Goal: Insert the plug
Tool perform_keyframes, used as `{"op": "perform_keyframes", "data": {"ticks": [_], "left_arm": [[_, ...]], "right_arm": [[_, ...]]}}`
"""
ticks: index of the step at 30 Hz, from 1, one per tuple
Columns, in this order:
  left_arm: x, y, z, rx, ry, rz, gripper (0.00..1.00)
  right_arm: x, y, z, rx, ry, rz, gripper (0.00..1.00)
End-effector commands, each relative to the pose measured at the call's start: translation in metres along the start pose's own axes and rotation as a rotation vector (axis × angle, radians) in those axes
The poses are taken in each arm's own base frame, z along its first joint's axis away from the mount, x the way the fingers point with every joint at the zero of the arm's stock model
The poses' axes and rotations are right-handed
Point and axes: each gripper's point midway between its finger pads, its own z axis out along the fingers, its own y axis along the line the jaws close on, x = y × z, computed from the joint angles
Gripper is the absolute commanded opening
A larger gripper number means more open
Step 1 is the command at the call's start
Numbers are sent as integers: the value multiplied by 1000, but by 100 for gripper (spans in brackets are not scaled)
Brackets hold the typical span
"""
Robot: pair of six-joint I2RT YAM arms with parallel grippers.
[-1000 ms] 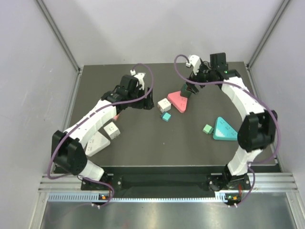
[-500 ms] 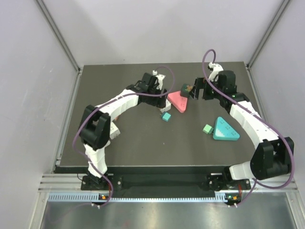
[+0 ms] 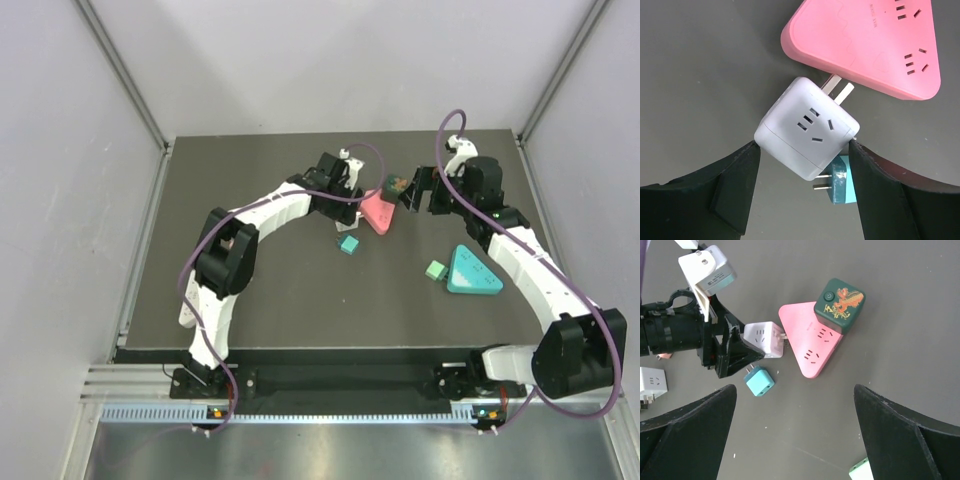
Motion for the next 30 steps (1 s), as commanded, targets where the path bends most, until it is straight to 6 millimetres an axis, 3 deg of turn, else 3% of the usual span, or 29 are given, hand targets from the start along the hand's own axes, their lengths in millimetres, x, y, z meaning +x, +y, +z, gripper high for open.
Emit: {"op": "perform_keyframes", "data": {"ticks": [1,7,15,24,28,29,30], "left_arm": [[-12,8,3,-36,-24,42,75],[-23,20,-6,-105,-50,100,80],[-35,12,-5,-43,-42,205,83],[-14,8,20,18,52,241,81],[-11,7,21,14,62,202,66],[-11,7,19,8,62,172,50],[-12,6,17,5,62,152,42]], "right_arm": [[-17,3,-4,-9,-64,-4,100],[-15,4,-5,-12,-57,-2,100],[-11,4,-3,-20,-45,5,100],[-13,4,-4,-19,-49,-3,100],[-13,2,-4,-11,-51,-9,100],[-12,2,-4,-10,-50,-9,100],[-12,1,-4,-8,-49,-8,100]]}}
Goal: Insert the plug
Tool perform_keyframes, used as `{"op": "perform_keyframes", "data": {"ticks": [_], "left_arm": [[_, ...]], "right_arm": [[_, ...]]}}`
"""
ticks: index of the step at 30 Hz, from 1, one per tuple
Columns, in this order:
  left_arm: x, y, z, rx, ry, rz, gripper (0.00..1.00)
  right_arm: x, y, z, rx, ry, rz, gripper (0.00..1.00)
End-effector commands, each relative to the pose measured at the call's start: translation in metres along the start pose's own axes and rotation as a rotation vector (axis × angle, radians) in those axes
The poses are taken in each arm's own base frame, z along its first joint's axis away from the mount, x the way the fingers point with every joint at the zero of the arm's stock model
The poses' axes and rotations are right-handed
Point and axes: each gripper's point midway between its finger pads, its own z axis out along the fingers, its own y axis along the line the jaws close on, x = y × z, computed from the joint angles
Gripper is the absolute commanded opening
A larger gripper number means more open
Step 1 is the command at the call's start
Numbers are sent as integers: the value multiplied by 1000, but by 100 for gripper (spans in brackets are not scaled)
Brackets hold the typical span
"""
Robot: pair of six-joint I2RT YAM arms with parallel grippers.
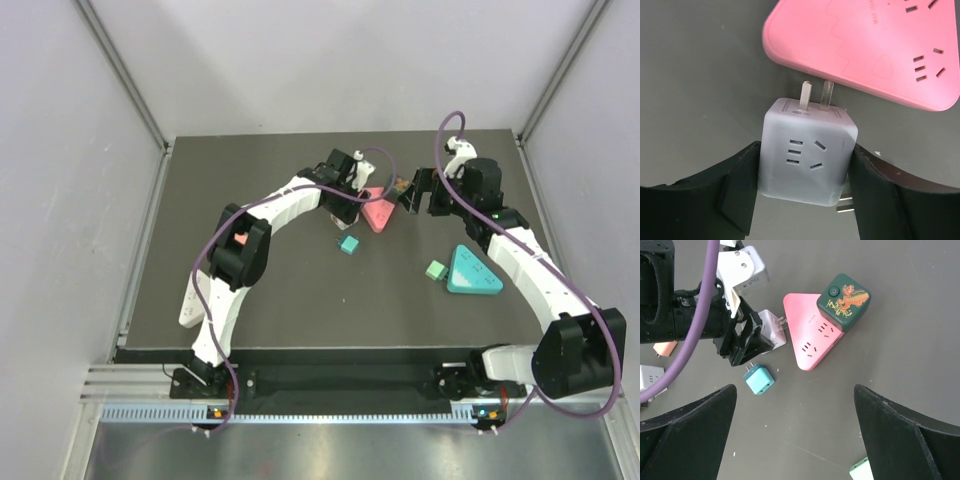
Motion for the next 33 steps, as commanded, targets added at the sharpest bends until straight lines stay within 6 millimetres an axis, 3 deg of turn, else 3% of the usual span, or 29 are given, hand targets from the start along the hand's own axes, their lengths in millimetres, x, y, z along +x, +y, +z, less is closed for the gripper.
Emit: {"op": "perform_keyframes", "data": {"ticks": [1,2,7,9,10,11,12,13,14,15,17,18,24,33], "left_arm": [[-13,-2,-16,0,-21,-66,34],[-16,-5,-21,4,-29,-131,23],[-47,-32,-64,146,-112,-448,0],[-67,-49,-82,323,-152,-650,0],[-61,-57,-90,385,-144,-723,0],[-88,-61,-101,483,-229,-851,0],[-95,-62,-113,571,-255,-915,0],[-80,-74,-120,670,-218,-985,0],[-92,-77,-133,768,-227,-1131,0],[-96,-74,-144,843,-318,-1148,0],[-102,-72,-155,918,-322,-1294,0],[-106,-70,-161,945,-356,-1313,0],[-102,-61,-167,974,-383,-1512,0],[-107,-53,-176,1038,-440,-1639,0]], "right_arm": [[-14,2,-4,-3,-51,-11,100],[-13,0,-4,5,-50,-9,100],[-17,-1,-7,14,-110,44,100],[-26,7,-11,-20,-201,60,100],[-15,4,-8,-22,-204,72,100],[-29,11,-12,-46,-281,59,100],[-27,17,-11,-65,-287,61,100],[-26,21,-10,-77,-292,56,100],[-25,23,-9,-79,-297,52,100],[-27,33,-8,-99,-314,45,100],[-29,39,-9,-94,-348,41,100],[-33,53,-11,-124,-379,29,100],[-24,94,-8,-146,-426,-41,100],[5,104,28,-30,-350,-167,92]]}}
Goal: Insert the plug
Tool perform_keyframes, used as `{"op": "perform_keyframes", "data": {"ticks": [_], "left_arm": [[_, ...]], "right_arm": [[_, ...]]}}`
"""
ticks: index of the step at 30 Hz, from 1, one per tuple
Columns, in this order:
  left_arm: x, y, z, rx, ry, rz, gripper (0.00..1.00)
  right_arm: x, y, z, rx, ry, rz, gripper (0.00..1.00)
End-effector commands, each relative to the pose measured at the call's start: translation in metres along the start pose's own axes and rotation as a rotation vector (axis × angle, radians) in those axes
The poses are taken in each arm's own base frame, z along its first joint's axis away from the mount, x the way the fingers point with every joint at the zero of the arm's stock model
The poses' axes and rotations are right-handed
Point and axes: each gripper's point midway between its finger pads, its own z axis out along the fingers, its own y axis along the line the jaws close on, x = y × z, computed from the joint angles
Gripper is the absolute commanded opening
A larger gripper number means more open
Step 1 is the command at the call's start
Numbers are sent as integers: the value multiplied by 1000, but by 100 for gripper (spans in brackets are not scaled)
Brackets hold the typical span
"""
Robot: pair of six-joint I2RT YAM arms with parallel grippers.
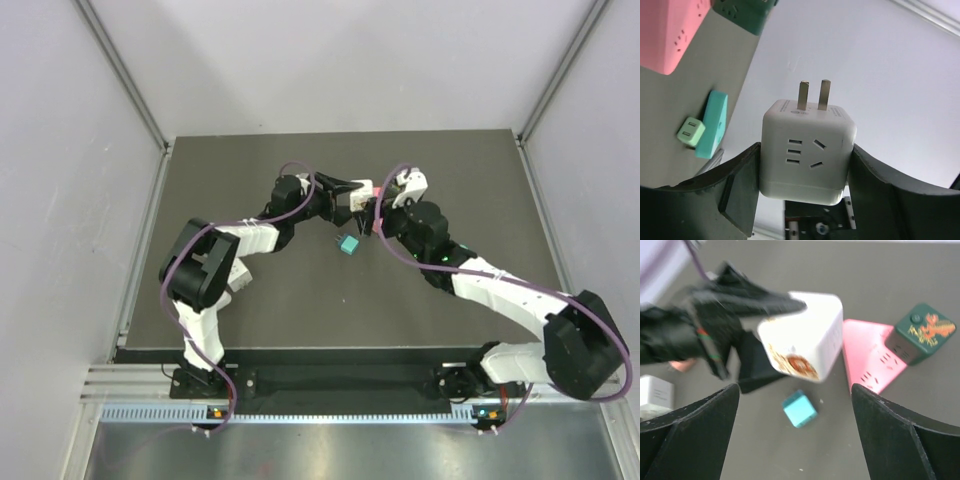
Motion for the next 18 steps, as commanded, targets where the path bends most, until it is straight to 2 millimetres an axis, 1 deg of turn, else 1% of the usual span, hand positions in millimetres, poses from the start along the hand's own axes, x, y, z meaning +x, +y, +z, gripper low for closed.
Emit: {"op": "perform_keyframes", "data": {"ticks": [1,2,3,4,5,6,7,8,10,12,13,15,17,18], "left_arm": [[22,-63,-16,196,17,15,0],[25,-61,-16,185,16,9,0],[27,-63,-17,185,13,9,0],[26,-63,-17,177,-1,5,0],[27,-61,-17,165,-5,3,0],[25,-56,-17,146,-19,-11,0],[26,-57,-19,148,-31,-14,0],[27,-57,-19,147,-35,-18,0],[26,-55,-22,141,-55,-29,0],[28,-54,-25,142,-66,-33,0],[28,-53,-25,139,-69,-37,0],[32,-53,-26,139,-60,-42,0],[34,-55,-27,148,-57,-48,0],[35,-56,-27,154,-55,-47,0]], "right_arm": [[-28,3,13,59,-82,-63,92],[-24,0,17,79,-71,-90,92],[-24,3,18,79,-71,-102,92],[-28,5,20,84,-80,-111,92],[-25,3,23,102,-74,-130,92],[-26,6,25,103,-76,-137,91],[-30,8,27,103,-83,-143,91],[-26,8,31,112,-73,-155,91],[-28,13,36,109,-79,-160,90],[-25,15,41,113,-73,-172,90],[-30,18,43,111,-82,-174,89],[-28,17,48,129,-78,-189,88],[-30,17,53,142,-80,-207,85],[-32,19,54,142,-83,-212,77]]}}
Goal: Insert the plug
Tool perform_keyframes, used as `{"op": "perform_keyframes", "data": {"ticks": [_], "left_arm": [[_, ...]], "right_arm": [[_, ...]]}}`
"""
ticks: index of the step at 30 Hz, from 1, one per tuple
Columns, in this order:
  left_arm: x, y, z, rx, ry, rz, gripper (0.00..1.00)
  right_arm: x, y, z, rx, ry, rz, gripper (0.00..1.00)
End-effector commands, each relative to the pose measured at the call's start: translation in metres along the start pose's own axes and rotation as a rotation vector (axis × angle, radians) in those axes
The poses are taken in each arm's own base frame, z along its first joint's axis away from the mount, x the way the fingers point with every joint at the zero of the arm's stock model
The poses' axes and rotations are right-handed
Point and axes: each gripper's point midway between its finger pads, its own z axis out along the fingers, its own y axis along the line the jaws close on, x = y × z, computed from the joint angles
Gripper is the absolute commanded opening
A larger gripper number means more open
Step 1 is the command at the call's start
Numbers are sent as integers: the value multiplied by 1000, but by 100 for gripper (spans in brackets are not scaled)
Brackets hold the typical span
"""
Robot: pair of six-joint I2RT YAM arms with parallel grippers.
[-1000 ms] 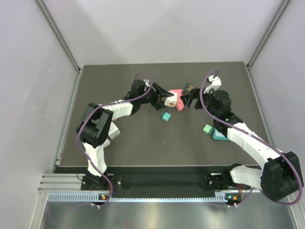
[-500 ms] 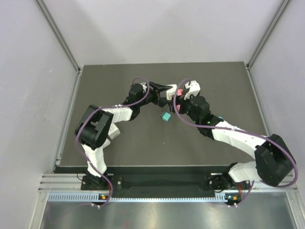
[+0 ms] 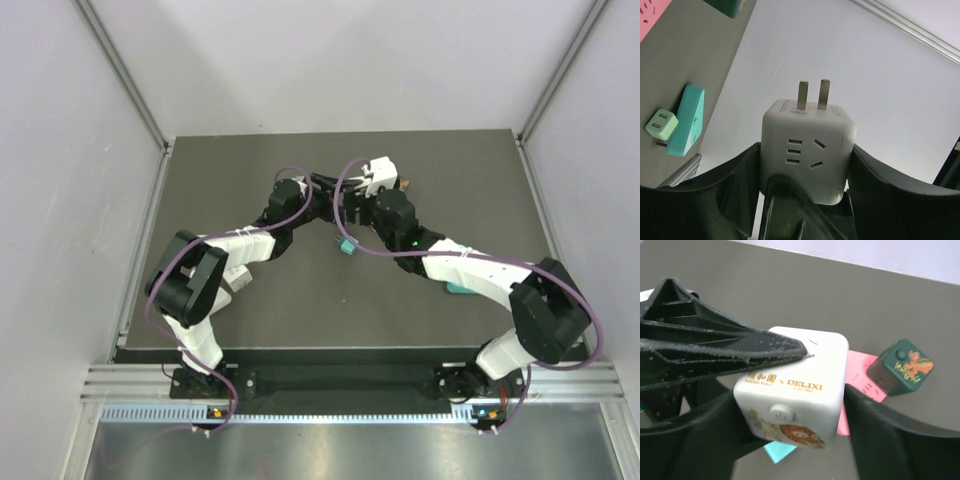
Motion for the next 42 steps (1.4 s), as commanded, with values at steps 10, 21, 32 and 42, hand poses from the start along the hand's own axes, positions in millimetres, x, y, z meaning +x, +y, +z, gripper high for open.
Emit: {"op": "perform_keyframes", "data": {"ticks": [10,21,32,42], "left_arm": [[23,-33,-13,71,68,130,72],[3,1,-40,-69,48,229,84],[-55,15,-95,-261,37,604,83],[-70,8,-139,-483,-33,959,82]], "right_arm": [[-35,4,-2,1,-58,-146,0],[-11,-69,5,-258,161,-155,0],[46,-84,-1,-677,585,-340,0],[62,-104,8,-690,754,-537,0]]}}
